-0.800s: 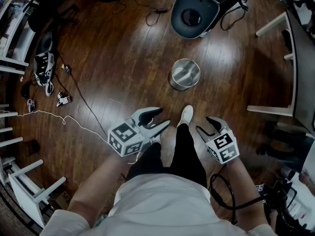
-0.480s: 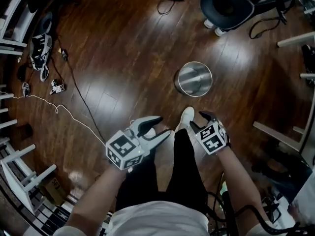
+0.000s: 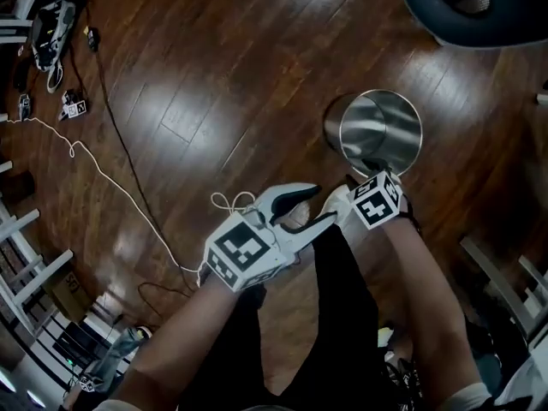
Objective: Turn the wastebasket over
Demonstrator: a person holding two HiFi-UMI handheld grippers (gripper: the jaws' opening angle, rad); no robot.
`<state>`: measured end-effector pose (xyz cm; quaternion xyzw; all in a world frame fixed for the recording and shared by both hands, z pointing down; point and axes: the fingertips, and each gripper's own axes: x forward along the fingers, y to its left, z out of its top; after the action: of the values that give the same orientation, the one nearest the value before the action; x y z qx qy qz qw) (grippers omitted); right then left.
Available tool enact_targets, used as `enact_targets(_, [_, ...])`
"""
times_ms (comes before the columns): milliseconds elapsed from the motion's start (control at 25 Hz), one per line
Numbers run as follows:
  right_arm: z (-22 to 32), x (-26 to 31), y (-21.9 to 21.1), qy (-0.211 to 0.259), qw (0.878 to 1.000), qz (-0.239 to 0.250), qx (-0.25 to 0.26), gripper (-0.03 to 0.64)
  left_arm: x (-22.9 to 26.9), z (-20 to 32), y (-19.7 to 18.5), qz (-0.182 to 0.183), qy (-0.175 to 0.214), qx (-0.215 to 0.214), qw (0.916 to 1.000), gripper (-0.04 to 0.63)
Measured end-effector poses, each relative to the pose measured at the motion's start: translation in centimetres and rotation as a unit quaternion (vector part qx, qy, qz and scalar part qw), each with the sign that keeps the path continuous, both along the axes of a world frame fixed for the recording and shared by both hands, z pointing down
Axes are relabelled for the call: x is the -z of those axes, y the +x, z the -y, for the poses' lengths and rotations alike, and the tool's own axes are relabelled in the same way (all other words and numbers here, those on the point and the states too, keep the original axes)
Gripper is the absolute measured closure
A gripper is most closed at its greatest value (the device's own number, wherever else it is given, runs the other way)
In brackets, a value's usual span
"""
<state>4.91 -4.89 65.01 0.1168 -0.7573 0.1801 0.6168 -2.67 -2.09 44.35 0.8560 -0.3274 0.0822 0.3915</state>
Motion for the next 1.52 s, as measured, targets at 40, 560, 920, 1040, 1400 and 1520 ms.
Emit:
enact_targets(40, [0.3, -1.4, -0.1, 0.0, 1.0, -0.002, 0.004, 0.397, -1.4, 0.3, 0.1, 0.001, -0.001, -0.001, 1.0, 0.42])
enact_targets(560, [0.5, -7.2, -2.2, 0.012, 0.993, -0.077, 0.088, 0.577, -5.8, 1.3, -1.2, -0.013, 0.002, -0.005, 0.9999, 0.42])
enact_targets(920, [0.6, -6.7, -2.0, 0.014, 0.992, -0.074, 0.1, 0.598, -6.4, 0.0, -1.6, -0.014, -0.007, -0.003, 0.9999, 0.42])
enact_targets(1040, [1.7, -5.0, -2.6, 0.008, 0.996, -0.039, 0.074, 0.598, -6.6, -0.1, -2.2, -0.012, -0.007, 0.001, 0.9999, 0.42])
enact_targets(1400, [4.2, 2.3, -6.7, -0.091, 0.972, 0.182, -0.117, 0.595, -6.9, -0.4, -4.9, 0.005, -0.021, 0.009, 0.9997, 0.42])
enact_targets(1520, [3.4, 3.9, -8.5, -0.132, 0.944, 0.262, -0.149, 0.598, -7.2, -0.3, -6.6, 0.019, -0.026, 0.016, 0.9993, 0.42])
